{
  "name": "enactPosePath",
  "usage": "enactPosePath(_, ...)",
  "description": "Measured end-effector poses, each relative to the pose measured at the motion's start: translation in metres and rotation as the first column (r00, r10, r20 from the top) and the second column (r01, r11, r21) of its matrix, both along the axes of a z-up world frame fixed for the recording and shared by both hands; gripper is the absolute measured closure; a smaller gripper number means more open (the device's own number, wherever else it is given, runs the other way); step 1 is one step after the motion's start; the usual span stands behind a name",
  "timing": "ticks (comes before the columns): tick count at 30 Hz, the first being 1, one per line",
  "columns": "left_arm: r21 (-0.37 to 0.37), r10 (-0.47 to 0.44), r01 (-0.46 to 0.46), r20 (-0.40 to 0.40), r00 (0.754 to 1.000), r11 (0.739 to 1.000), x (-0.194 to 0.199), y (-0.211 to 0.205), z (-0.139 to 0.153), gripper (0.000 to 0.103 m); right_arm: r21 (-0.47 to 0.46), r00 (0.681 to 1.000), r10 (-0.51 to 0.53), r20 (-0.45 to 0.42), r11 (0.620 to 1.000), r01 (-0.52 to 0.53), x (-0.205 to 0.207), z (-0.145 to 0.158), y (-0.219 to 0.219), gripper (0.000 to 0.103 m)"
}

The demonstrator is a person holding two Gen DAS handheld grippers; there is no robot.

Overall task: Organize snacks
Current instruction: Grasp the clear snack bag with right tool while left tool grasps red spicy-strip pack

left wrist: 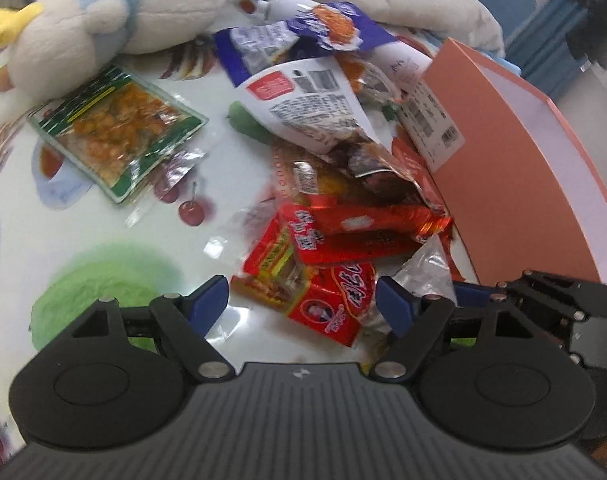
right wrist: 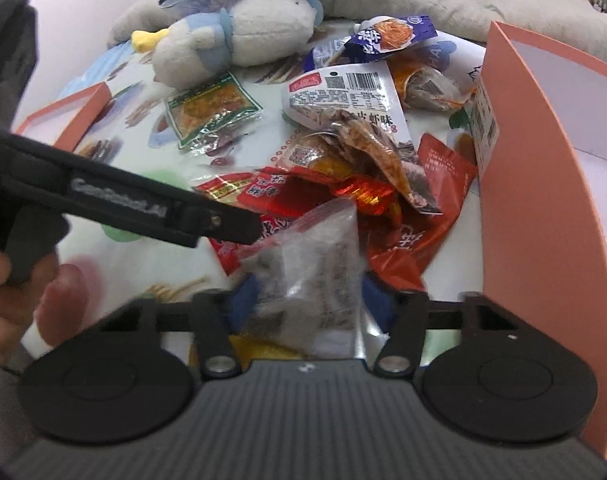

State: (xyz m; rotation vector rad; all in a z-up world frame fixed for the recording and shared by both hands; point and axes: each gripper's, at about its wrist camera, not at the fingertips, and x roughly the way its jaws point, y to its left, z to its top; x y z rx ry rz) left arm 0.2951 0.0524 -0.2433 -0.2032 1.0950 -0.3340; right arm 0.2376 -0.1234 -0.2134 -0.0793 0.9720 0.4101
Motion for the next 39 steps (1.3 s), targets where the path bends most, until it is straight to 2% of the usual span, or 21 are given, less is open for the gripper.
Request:
enactPosePath(6,0.097,-0.09,0.088,0.013,0.996,0.991,0.001,-0.014,0.001,0.016,-0.022,0.999,-0.027,-0.021,0.999,0.027,-0.006,0.004,-0.015,0.052)
enactPosePath(10,0.162,-0.13,0.125,0.019,0.991,0.979,0.001,-0.021,-0.005,0.014,-0.02,1.0,-0.008,-0.024,1.0,0.007,-0.014,0.006,-0.016,0.052)
enactPosePath(14,0.202,-0.142,0.125,0.068,0.988,0.971,-0.002,-0.029,-0.005,0.014,-0.016,1.0,0.005,-0.029,1.0,-0.005,-0.02,0.006,-0.017,0.052)
enactPosePath(24,0.357,-0.249,0.199,0.097,0.964,0.913,-0.008,-0.058,-0.02,0.015,-0.012,1.0,0.012,-0.022,1.0,-0.012,-0.023,0.003,-0.017,0.052)
enactPosePath(26,0.374,-0.251,0.191,0.116,0.961,0.907,-0.013,-0.059,-0.019,0.02,-0.011,1.0,0.008,-0.022,1.0,-0.008,-0.024,0.003,-0.017,0.052)
enactPosePath(27,0.37,-0.248,0.188,0.122,0.961,0.91,-0.014,-0.059,-0.017,0.025,-0.007,1.0,0.004,-0.023,1.0,-0.004,-0.025,0.004,-0.018,0.052)
enactPosePath(30,0.344,-0.222,0.164,0.137,0.965,0.925,-0.018,-0.053,-0.01,0.032,-0.001,1.0,-0.007,-0.021,1.0,0.007,-0.026,0.004,-0.018,0.052)
enactPosePath(31,0.346,-0.214,0.154,0.143,0.966,0.926,-0.019,-0.053,-0.008,0.045,0.002,1.0,-0.012,-0.023,1.0,0.012,-0.027,0.004,-0.019,0.052)
enactPosePath(33,0.341,-0.191,0.132,0.145,0.971,0.931,-0.022,-0.05,-0.004,0.047,0.014,0.999,-0.021,-0.032,1.0,0.021,-0.028,0.005,-0.02,0.052)
enactPosePath(35,0.323,-0.16,0.106,0.144,0.977,0.94,-0.025,-0.046,0.0,0.057,0.017,0.999,-0.026,-0.031,0.999,0.027,-0.03,0.006,-0.021,0.052)
enactPosePath(39,0.296,-0.095,0.046,0.153,0.984,0.954,-0.036,-0.039,0.007,0.06,0.025,0.999,-0.038,-0.031,0.999,0.039,-0.033,0.008,-0.024,0.052)
